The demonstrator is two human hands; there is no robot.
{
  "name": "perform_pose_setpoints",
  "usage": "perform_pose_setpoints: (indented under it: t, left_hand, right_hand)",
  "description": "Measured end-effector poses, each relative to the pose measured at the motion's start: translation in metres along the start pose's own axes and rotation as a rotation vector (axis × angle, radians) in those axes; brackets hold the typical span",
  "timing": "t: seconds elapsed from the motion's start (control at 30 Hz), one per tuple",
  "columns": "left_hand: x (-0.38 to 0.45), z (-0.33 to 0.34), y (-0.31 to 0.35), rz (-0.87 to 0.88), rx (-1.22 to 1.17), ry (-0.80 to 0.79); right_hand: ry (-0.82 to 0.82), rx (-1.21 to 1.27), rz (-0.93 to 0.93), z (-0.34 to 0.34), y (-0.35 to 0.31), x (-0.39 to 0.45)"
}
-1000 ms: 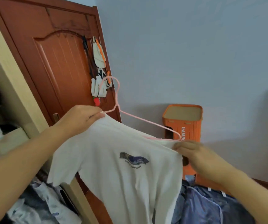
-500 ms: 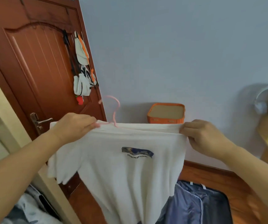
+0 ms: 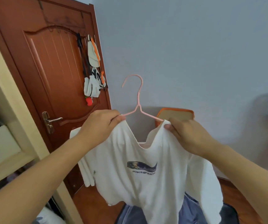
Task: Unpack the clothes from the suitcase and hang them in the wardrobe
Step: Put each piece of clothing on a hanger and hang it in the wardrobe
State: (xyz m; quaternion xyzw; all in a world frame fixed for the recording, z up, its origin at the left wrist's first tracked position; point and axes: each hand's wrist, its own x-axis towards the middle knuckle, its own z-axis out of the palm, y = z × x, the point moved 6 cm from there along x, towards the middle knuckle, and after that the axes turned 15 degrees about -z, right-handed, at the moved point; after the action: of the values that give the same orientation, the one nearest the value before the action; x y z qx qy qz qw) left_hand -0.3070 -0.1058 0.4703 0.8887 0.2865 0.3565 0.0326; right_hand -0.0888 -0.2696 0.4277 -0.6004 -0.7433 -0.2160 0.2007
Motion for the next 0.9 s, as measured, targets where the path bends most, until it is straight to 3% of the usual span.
perform_pose_setpoints:
  t: [0.13, 0.23, 0.3, 0.4, 0.47, 0.53, 0.63, 0.73, 0.83, 0.9]
  left_hand:
    - [-0.017, -0.034, -0.019, -0.026, 0.274, 0.13]
    - [-0.036, -0.052, -0.093, -0.442, 0.138, 0.032]
    - [-0.043, -0.068, -0.125, -0.569, 0.165, 0.047]
    - [-0.046, -0.092, -0.104, -0.423, 0.199, 0.127]
    - [-0.046, -0.096, -0.073, -0.352, 0.155, 0.018]
    - [-0.045, -0.105, -0.066, -0.39, 0.241, -0.029]
    - [-0.041, -0.157, -0.103, -0.507, 0.295, 0.071]
    - [-0.046, -0.225, -0.153, -0.687, 0.323, 0.186]
    - [-0.052, -0.29, -0.191, -0.803, 0.377, 0.36]
    - [-0.055, -0.325, -0.211, -0.846, 0.394, 0.416]
  right_hand:
    - [0.095, 0.082, 0.052, -0.021, 0.013, 0.016]
    - [0.101, 0.147, 0.152, -0.035, 0.028, 0.02]
    - [0.058, 0.168, 0.133, -0.037, 0.022, 0.033]
    - [0.023, 0.211, 0.053, -0.034, 0.002, 0.058]
    - [0.023, 0.246, -0.041, -0.03, -0.017, 0.082]
    - [0.024, 0.325, -0.115, -0.032, -0.04, 0.113]
    - [-0.127, 0.532, -0.161, -0.038, -0.078, 0.164]
    - [-0.284, 0.717, -0.321, -0.053, -0.132, 0.207]
    - [-0.178, 0.96, -0.393, -0.075, -0.183, 0.246]
    - [-0.049, 0.979, -0.4, -0.083, -0.211, 0.271]
